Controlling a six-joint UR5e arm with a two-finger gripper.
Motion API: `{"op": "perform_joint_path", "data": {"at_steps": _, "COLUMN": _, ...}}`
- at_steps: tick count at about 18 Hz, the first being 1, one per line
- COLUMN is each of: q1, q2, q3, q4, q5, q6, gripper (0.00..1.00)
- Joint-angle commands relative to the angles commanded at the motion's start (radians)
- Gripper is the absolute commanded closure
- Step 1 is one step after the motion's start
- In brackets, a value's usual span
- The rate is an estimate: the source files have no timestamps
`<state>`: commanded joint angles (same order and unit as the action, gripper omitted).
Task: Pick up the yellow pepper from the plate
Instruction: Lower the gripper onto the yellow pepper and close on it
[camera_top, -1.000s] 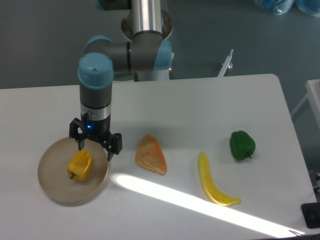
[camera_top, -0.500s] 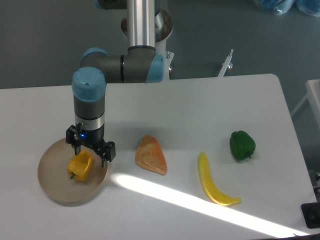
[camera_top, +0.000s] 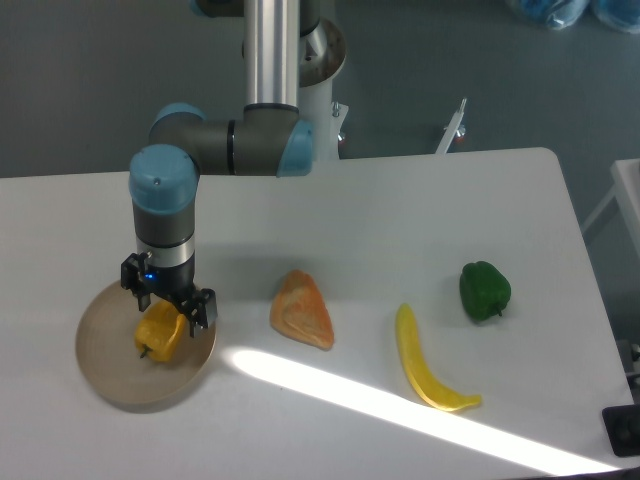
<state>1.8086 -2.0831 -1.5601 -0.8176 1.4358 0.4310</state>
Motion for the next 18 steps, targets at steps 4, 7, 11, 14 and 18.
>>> {"op": "perform_joint_path", "data": {"at_steps": 4, "q1": -0.002, "q2": -0.014, "q3": -0.002, "q4": 0.003, "q5": 0.002, "q6": 0.0, "gripper": 0.0}}
{"op": "perform_joint_path", "data": {"at_steps": 7, "q1": -0.003, "q2": -0.015, "q3": 0.0, "q4": 0.003, "q5": 0.002, "q6": 0.0, "gripper": 0.0}}
{"op": "perform_joint_path", "data": {"at_steps": 11, "q1": -0.008, "q2": -0.018, "q3": -0.002, "q4": 0.005, "q5": 0.012, "q6": 0.0, "gripper": 0.2}}
{"op": "perform_joint_path", "data": {"at_steps": 14, "q1": -0.008, "q2": -0.015, "q3": -0.005, "q4": 0.005, "q5": 0.011, "q6": 0.0, "gripper": 0.42}}
{"op": "perform_joint_path", "data": {"at_steps": 18, "q1": -0.008, "q2": -0.011, "q3": -0.003, "q4": 0.005, "q5": 0.011, "q6": 0.0, "gripper": 0.51}}
